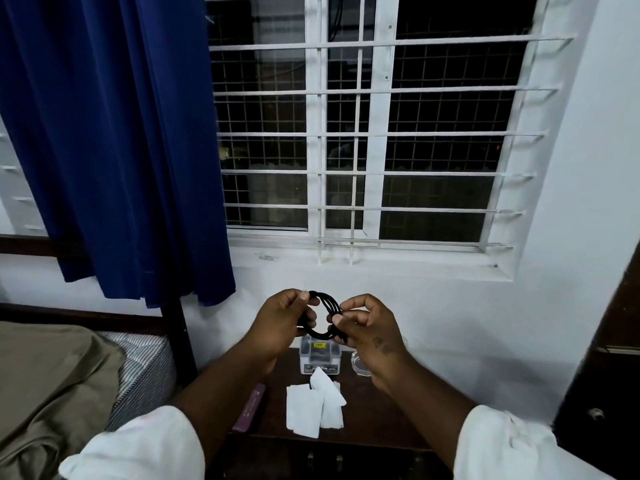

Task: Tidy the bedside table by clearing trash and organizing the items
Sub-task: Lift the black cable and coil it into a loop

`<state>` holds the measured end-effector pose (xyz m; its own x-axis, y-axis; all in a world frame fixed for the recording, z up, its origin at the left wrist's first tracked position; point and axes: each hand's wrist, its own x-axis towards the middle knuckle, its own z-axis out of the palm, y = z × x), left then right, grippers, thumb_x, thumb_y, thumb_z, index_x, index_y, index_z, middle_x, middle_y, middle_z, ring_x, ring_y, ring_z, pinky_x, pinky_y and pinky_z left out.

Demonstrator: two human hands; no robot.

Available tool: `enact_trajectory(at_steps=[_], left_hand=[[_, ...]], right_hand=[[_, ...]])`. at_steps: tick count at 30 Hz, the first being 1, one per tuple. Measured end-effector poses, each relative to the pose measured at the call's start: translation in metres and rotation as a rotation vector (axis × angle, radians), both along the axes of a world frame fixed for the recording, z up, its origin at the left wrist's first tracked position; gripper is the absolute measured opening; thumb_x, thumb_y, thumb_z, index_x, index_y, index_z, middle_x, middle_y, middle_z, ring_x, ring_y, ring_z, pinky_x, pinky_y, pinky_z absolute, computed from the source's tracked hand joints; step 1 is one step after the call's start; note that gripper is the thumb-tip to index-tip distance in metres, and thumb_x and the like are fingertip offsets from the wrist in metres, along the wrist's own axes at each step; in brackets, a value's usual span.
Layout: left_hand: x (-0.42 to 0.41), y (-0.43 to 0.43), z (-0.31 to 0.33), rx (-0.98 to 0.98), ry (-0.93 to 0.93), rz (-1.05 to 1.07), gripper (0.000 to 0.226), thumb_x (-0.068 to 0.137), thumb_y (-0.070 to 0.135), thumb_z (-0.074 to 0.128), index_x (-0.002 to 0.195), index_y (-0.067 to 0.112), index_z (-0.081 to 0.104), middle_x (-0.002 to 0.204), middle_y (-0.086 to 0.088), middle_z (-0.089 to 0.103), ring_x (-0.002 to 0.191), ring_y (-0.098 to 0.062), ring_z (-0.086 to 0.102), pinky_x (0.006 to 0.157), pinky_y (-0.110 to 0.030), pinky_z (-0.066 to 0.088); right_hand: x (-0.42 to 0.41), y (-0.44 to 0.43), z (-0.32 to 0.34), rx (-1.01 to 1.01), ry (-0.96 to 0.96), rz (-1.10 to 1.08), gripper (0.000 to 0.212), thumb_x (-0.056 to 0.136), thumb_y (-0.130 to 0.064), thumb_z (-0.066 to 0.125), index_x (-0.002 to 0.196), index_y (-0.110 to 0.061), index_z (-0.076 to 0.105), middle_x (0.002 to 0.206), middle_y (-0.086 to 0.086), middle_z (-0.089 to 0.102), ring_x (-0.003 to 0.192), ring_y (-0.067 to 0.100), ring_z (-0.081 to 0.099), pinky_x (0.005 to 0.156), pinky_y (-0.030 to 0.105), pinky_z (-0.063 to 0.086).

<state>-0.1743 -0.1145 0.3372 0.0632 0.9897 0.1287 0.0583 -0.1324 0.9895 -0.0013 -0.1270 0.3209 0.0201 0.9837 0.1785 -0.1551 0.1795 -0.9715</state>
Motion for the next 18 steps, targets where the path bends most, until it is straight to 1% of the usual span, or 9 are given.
enact_trajectory(at_steps=[4, 6, 8, 10, 11, 13, 15, 16, 18], left_hand=[[-0.010, 0.007, -0.018, 0.029, 0.188, 0.147, 0.014, 0.099, 0.019, 0.060, 0.097, 0.017, 0.074, 0.086, -0.002, 0.076, 0.082, -0.019, 0.069, 0.073, -0.029, 0.051], [-0.016, 0.010, -0.029, 0.041, 0.341, 0.211, 0.011, 0.093, 0.021, 0.067, 0.098, 0.019, 0.076, 0.081, 0.002, 0.075, 0.078, -0.015, 0.069, 0.074, -0.028, 0.051], [-0.022, 0.012, -0.039, 0.055, 0.496, 0.282, 0.011, 0.090, 0.026, 0.070, 0.097, 0.022, 0.078, 0.074, 0.010, 0.071, 0.071, -0.007, 0.065, 0.065, -0.022, 0.045], [-0.027, 0.016, -0.051, 0.030, 0.553, 0.325, 0.012, 0.089, 0.027, 0.072, 0.097, 0.023, 0.079, 0.077, 0.011, 0.073, 0.073, -0.007, 0.066, 0.060, -0.018, 0.041], [-0.030, 0.018, -0.057, 0.008, 0.563, 0.343, 0.011, 0.087, 0.027, 0.073, 0.096, 0.023, 0.079, 0.076, 0.010, 0.073, 0.073, -0.009, 0.067, 0.060, -0.019, 0.042], [-0.037, 0.026, -0.069, -0.046, 0.564, 0.361, 0.007, 0.084, 0.026, 0.076, 0.089, 0.022, 0.080, 0.071, 0.006, 0.073, 0.071, -0.016, 0.069, 0.062, -0.025, 0.049], [-0.046, 0.037, -0.082, -0.096, 0.564, 0.369, 0.005, 0.082, 0.023, 0.078, 0.082, 0.020, 0.081, 0.070, -0.001, 0.076, 0.072, -0.022, 0.072, 0.068, -0.033, 0.057], [-0.051, 0.043, -0.090, -0.113, 0.577, 0.370, 0.005, 0.080, 0.022, 0.079, 0.082, 0.018, 0.081, 0.072, -0.004, 0.077, 0.074, -0.024, 0.073, 0.071, -0.036, 0.060], [-0.062, 0.057, -0.105, -0.131, 0.595, 0.369, 0.006, 0.079, 0.019, 0.079, 0.083, 0.016, 0.082, 0.071, -0.006, 0.077, 0.075, -0.026, 0.075, 0.072, -0.036, 0.061]], right_hand=[[-0.009, 0.010, -0.015, -0.044, -0.066, -0.091, 0.014, 0.085, 0.001, 0.072, 0.093, -0.002, 0.060, 0.085, 0.023, 0.074, 0.068, 0.029, 0.070, 0.068, 0.042, 0.059], [-0.016, 0.014, -0.025, -0.063, -0.079, -0.121, 0.013, 0.085, 0.002, 0.071, 0.091, -0.001, 0.060, 0.079, 0.021, 0.074, 0.060, 0.025, 0.066, 0.059, 0.035, 0.057], [-0.023, 0.019, -0.037, -0.082, -0.112, -0.141, 0.012, 0.084, 0.000, 0.072, 0.089, -0.001, 0.061, 0.074, 0.015, 0.072, 0.056, 0.021, 0.065, 0.051, 0.025, 0.053], [-0.032, 0.026, -0.050, -0.107, -0.155, -0.170, 0.011, 0.083, -0.001, 0.074, 0.088, -0.001, 0.063, 0.077, 0.016, 0.070, 0.059, 0.020, 0.064, 0.047, 0.017, 0.049], [-0.036, 0.031, -0.057, -0.125, -0.165, -0.177, 0.011, 0.083, 0.000, 0.074, 0.088, 0.001, 0.064, 0.078, 0.017, 0.068, 0.061, 0.020, 0.064, 0.046, 0.016, 0.049], [-0.046, 0.041, -0.070, -0.163, -0.138, -0.168, 0.012, 0.083, 0.005, 0.073, 0.091, 0.009, 0.065, 0.078, 0.018, 0.064, 0.063, 0.022, 0.062, 0.049, 0.022, 0.054], [-0.056, 0.054, -0.084, -0.196, -0.141, -0.156, 0.015, 0.082, 0.008, 0.072, 0.095, 0.014, 0.066, 0.081, 0.018, 0.064, 0.070, 0.025, 0.061, 0.065, 0.032, 0.058], [-0.062, 0.062, -0.091, -0.212, -0.148, -0.150, 0.017, 0.082, 0.009, 0.073, 0.096, 0.015, 0.067, 0.083, 0.018, 0.064, 0.073, 0.025, 0.061, 0.069, 0.032, 0.057], [-0.072, 0.078, -0.106, -0.250, -0.144, -0.135, 0.020, 0.082, 0.010, 0.072, 0.100, 0.017, 0.066, 0.085, 0.018, 0.064, 0.073, 0.024, 0.060, 0.064, 0.025, 0.056]])
